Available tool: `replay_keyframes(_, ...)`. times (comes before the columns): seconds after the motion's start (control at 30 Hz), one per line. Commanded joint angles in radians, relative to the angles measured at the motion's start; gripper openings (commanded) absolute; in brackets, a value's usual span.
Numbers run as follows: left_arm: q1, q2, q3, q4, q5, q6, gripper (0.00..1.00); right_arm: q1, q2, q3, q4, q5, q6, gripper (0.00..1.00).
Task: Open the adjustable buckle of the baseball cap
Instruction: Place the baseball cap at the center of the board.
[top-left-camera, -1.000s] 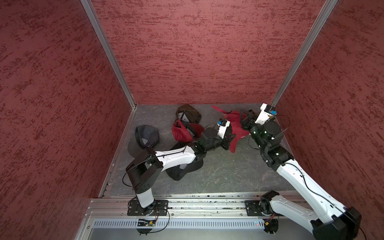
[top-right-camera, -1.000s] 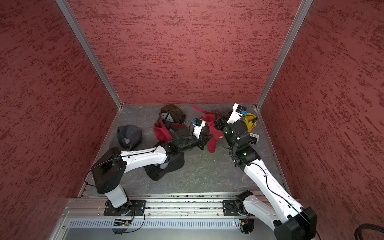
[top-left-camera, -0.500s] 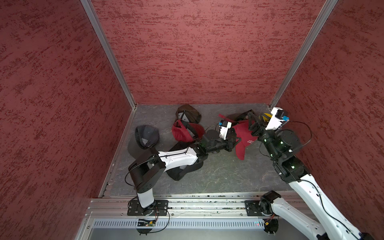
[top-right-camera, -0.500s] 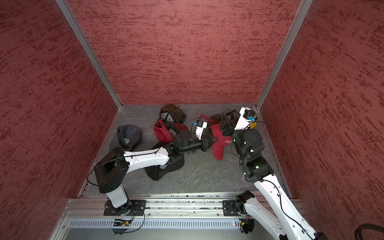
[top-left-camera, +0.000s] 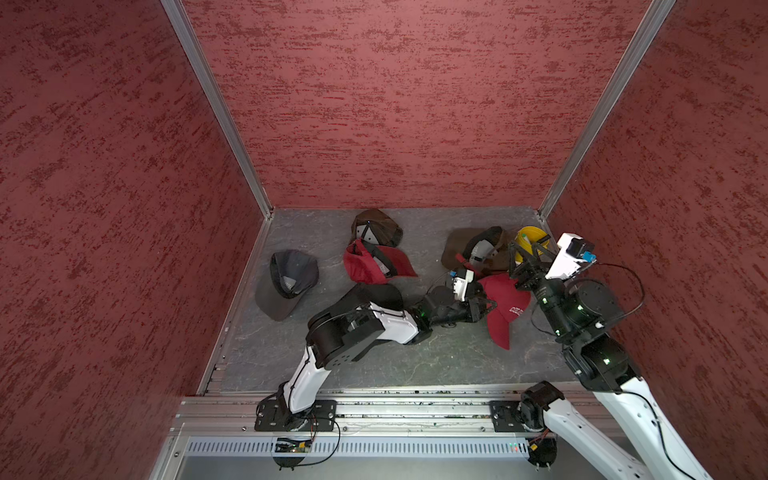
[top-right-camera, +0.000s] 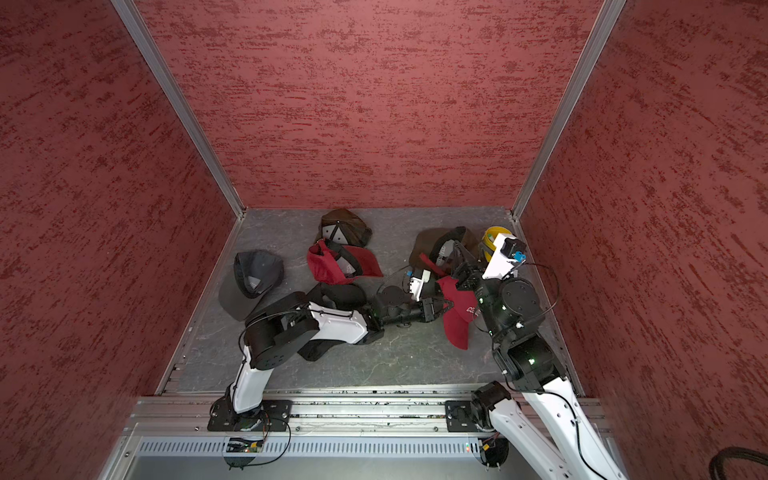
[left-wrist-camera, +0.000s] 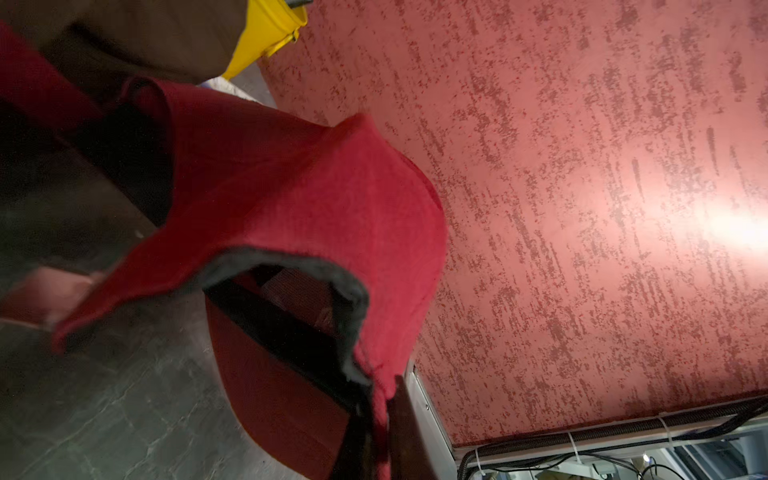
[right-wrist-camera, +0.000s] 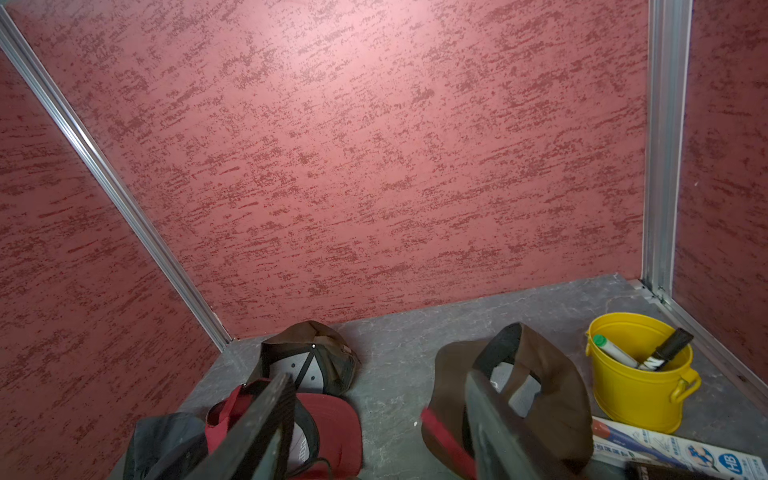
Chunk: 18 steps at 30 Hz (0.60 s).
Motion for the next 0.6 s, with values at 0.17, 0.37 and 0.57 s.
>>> replay_keyframes(0.17,-0.012,0.046,-0.025,0.071,-0.072,-0.125,0.03,0.003,0.004,-0.027,-0.029,-0.056,0.045,0.66)
replay_keyframes(0.37,-0.012,0.041,-0.109,0.057,-0.127,-0.21,0.19,0.003,0.01,-0.048,-0.036,-0.085,0.072,0.67)
replay_keyframes(0.57,-0.018,0.013,-0.126,-0.023,-0.138,-0.235,0.37,0.003,0.007,-0.074,-0.022,-0.087,0.083,0.67)
